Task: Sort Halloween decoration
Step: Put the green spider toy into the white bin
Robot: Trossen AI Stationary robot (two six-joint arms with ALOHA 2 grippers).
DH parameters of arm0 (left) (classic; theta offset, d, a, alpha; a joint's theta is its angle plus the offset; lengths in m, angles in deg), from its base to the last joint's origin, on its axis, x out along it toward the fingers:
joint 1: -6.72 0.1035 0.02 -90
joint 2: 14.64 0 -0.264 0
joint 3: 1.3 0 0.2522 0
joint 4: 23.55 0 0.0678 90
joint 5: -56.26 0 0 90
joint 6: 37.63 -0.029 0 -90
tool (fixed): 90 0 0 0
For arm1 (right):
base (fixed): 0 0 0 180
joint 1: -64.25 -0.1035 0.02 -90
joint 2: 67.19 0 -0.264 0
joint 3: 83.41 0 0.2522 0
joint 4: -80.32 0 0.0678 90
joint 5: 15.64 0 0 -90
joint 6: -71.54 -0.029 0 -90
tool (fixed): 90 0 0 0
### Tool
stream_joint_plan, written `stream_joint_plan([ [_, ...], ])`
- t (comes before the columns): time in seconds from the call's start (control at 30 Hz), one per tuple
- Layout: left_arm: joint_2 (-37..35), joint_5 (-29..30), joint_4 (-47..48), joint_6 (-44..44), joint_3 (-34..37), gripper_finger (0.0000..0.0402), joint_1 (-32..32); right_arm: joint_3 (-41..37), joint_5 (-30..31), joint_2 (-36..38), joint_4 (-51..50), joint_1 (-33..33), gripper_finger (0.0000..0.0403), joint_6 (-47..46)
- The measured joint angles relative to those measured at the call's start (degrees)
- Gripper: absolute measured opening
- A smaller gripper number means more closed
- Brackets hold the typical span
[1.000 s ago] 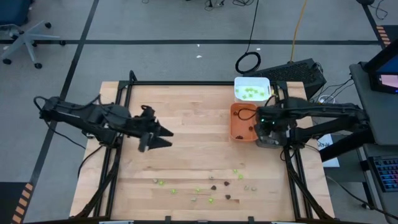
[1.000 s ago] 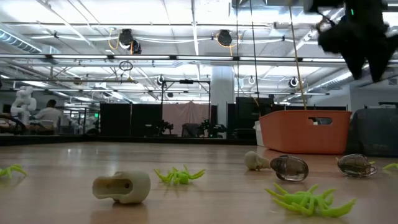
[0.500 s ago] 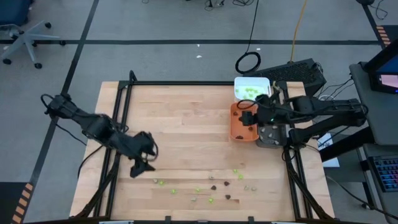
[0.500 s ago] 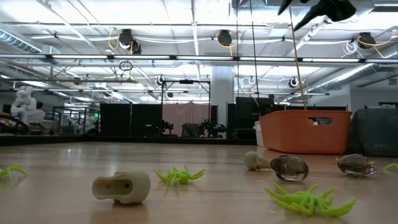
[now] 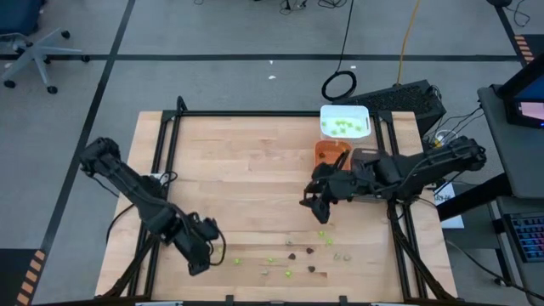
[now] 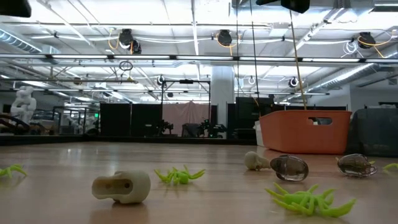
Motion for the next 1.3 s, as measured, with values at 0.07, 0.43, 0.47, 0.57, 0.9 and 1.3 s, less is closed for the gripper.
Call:
stream_joint_plan([
  [0.07,1.92,-0.10,-1.87,0.74,0.00,0.0336,-1.38,0.00,-1.16,-0.45,-0.35,-0.75,0.0205,1.74],
  [0.43,9.78,1.30,-12.54,1.45,0.00,0.0336,-5.44,-0.04,-2.16,2.31,-2.60,-3.49,0.0205,9.97],
  [0.47,10.10,2.73,-12.53,1.42,0.00,0.0336,-5.47,-0.04,-1.77,2.90,-3.24,-3.70,0.0205,9.99],
  [0.57,11.46,7.90,-11.48,1.43,-0.02,0.0336,-5.37,-0.04,1.49,4.50,-5.15,-4.58,0.0205,9.08],
  [0.9,19.24,7.41,-8.90,-6.01,-0.02,0.0336,-2.88,-0.02,8.32,6.93,-9.91,-5.72,0.0205,6.93],
  [1.3,24.64,0.80,-7.53,-7.60,-0.02,0.0289,-0.64,-0.02,8.10,7.04,-12.46,-6.12,0.0205,6.63],
])
